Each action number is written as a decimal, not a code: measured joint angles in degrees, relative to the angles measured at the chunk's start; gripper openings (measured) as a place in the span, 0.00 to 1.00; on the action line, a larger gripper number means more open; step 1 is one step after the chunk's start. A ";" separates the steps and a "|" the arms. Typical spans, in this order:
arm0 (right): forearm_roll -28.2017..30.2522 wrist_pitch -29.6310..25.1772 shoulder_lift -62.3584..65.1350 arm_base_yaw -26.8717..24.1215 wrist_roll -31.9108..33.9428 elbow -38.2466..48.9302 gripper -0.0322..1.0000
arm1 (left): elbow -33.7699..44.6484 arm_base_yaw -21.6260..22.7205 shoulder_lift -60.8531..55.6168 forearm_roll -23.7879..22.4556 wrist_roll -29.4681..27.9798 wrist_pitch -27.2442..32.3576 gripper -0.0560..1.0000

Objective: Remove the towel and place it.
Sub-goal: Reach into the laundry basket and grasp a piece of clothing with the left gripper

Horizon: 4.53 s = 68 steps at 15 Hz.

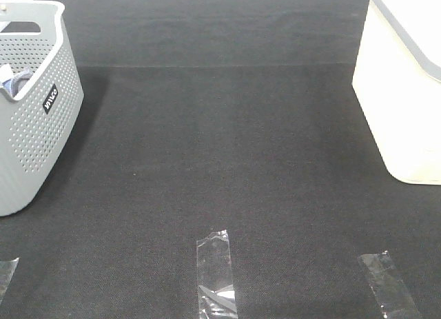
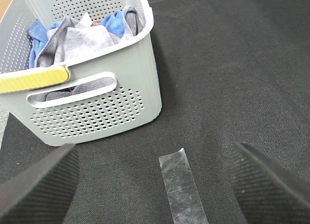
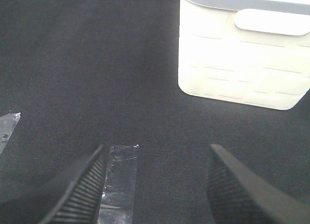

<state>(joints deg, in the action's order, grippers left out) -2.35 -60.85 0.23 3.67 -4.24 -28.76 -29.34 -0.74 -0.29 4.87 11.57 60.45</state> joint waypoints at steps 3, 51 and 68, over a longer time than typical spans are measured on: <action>0.00 0.00 0.00 0.00 0.00 0.00 0.59 | 0.00 0.00 0.00 0.00 0.00 0.00 0.81; 0.00 0.00 0.00 0.00 0.00 0.00 0.59 | 0.00 0.00 0.00 0.00 0.00 0.00 0.81; 0.00 0.00 0.00 0.00 0.00 0.00 0.59 | 0.00 0.00 0.00 -0.69 0.00 0.00 0.81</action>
<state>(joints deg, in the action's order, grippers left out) -2.35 -60.85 0.23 3.67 -4.24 -28.76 -29.34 -0.74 -0.29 4.18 11.57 60.45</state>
